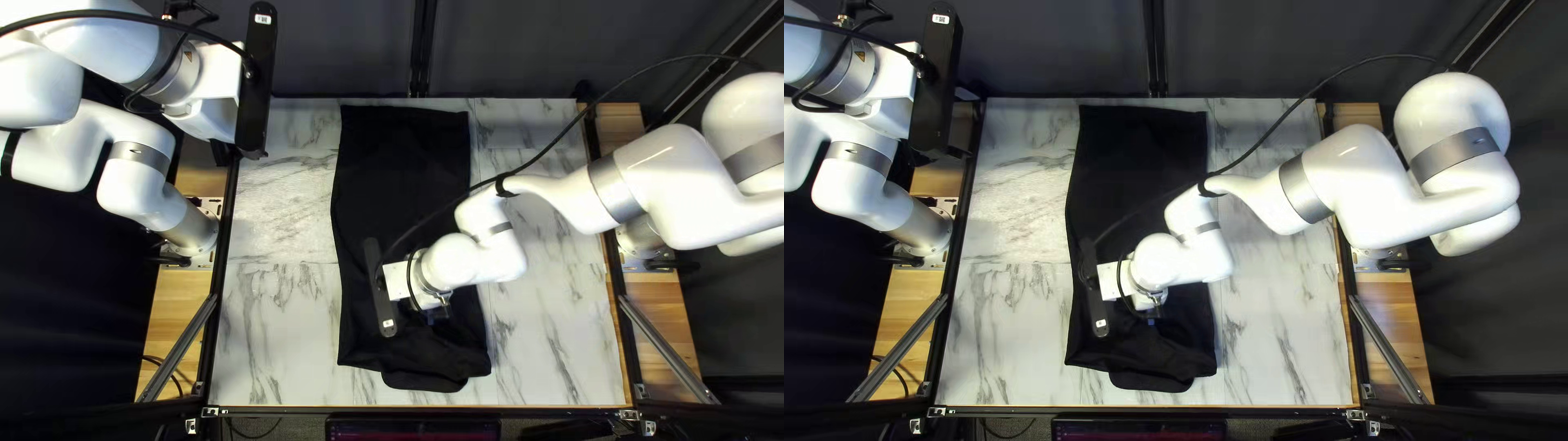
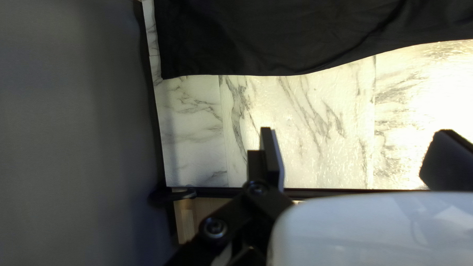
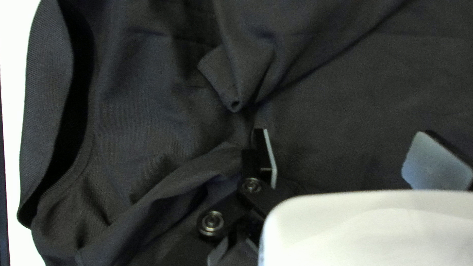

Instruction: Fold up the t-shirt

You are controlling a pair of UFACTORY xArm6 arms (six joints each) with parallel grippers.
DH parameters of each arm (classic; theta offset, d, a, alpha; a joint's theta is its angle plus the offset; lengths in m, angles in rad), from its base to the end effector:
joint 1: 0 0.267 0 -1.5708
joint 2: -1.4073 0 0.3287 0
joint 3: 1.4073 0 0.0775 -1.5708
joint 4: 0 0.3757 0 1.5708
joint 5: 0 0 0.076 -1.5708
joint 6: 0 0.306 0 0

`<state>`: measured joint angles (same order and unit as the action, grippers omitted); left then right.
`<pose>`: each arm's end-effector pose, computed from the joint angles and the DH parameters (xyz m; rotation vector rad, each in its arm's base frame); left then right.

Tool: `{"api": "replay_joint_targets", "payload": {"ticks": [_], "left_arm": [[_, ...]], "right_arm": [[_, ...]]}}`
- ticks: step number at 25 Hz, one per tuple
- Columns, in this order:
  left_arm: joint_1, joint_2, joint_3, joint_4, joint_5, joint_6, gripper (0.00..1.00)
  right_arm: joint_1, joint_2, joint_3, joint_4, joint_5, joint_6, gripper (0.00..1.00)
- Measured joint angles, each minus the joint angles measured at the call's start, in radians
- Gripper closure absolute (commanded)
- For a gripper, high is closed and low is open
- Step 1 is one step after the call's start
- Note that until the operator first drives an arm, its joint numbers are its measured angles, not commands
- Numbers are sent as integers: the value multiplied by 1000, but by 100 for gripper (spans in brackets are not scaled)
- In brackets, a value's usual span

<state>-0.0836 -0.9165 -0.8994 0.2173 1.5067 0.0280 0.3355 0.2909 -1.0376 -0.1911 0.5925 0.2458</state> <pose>0.2891 0.0408 0.4117 -2.8945 0.1327 -0.4602 0.5543 0.1716 0.0499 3.0374 0.3665 0.2780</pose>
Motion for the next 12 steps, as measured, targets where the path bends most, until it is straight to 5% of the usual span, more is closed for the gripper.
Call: {"api": "replay_joint_targets", "payload": {"ticks": [7,12], "left_arm": [[0,0,0,0,0,0,0],[0,0,0,0,0,0,0]], "right_arm": [[-2,-114,207,59,-86,21,0],[-38,-209,284,271,-141,-144,0]]}}
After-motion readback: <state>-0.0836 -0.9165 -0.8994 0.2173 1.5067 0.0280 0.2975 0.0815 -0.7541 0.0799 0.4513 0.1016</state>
